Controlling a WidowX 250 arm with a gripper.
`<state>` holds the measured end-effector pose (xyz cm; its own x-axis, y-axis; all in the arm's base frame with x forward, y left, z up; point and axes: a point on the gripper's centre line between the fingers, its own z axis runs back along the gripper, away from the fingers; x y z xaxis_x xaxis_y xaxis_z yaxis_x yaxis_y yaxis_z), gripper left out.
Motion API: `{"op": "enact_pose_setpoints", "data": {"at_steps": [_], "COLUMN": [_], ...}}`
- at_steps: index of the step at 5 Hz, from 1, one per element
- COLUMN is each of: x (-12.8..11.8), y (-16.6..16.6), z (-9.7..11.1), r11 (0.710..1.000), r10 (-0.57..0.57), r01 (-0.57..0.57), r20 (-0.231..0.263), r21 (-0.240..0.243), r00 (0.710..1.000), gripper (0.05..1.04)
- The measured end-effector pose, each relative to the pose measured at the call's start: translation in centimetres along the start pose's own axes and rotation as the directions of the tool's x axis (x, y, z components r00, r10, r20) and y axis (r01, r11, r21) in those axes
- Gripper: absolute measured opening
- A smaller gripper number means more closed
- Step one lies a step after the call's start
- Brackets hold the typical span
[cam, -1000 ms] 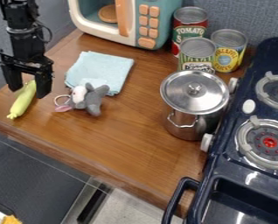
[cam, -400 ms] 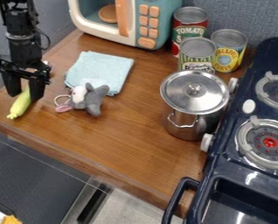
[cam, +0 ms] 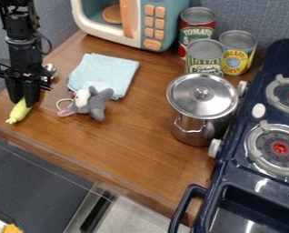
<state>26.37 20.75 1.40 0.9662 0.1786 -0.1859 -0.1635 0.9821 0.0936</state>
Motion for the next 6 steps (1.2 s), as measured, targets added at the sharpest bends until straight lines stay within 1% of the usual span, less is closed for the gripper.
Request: {"op": "enact_pose_setpoints", "data": {"at_steps": [2, 3, 4, 5, 6], "x": [-0.1, 0.0, -0.1, -0.5, -0.9], "y": [-0.3, -1.0, -0.9, -1.0, -1.4], "z": [0.1, 1.9, 4.1, 4.7, 5.3], "r11": [1.000, 1.000, 0.999, 0.999, 0.995], "r10": [0.006, 0.016, 0.033, 0.043, 0.061], "r01": [-0.006, -0.016, -0.034, -0.045, -0.062], "r20": [0.001, 0.021, 0.071, 0.068, 0.013], "r21": [-0.011, 0.001, 0.018, 0.028, 0.079], "r00": [1.000, 1.000, 0.997, 0.997, 0.998], "gripper": [0.361, 0.361, 0.361, 0.361, 0.361]}}
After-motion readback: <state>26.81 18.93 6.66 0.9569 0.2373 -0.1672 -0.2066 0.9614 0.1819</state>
